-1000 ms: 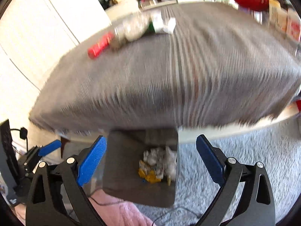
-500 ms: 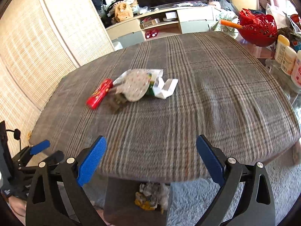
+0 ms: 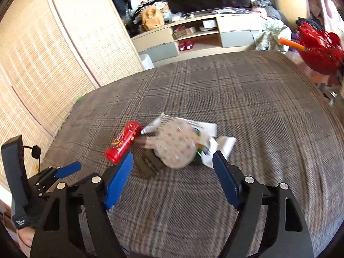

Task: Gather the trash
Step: 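Grasp the red Skittles tube with the left gripper while the right grasps the pink-star lid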

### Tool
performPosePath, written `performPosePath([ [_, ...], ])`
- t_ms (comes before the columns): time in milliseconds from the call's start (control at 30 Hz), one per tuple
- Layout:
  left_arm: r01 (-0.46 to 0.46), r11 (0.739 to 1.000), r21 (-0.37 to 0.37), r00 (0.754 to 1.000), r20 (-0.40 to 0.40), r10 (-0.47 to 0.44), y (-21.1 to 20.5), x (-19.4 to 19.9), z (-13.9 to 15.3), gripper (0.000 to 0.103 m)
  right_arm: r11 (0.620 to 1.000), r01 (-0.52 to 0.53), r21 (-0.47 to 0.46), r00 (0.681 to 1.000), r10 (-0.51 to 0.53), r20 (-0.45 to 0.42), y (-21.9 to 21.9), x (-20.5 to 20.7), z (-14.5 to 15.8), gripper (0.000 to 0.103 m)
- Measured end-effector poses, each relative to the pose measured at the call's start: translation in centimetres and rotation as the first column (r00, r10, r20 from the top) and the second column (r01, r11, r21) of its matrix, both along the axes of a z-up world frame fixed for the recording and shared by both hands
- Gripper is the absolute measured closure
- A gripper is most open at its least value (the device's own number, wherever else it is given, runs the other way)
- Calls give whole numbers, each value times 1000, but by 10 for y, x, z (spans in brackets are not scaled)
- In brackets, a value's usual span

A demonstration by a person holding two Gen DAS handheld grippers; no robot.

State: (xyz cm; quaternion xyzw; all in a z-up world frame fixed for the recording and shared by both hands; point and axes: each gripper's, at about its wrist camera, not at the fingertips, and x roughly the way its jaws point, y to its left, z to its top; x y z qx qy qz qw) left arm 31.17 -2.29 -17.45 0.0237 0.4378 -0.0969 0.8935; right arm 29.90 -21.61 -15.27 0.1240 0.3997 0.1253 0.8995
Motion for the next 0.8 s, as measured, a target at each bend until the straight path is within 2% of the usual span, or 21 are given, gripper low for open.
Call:
performPosePath([
  [267,15,1000,-1,1000,-12,-15,-1,23,-8,37,998,-11,-60,1000,10,-22,23,26,-15,26],
  [533,26,1000,5,999,-28,-26,-6,46,-19,37,991,-19,-130,1000,20,8,37,38,-17,26],
  [800,27,1000,-2,998,-52,-27,-3,65,-30,44,989,6,-149,1000,-3,26,33,46,-13,27],
])
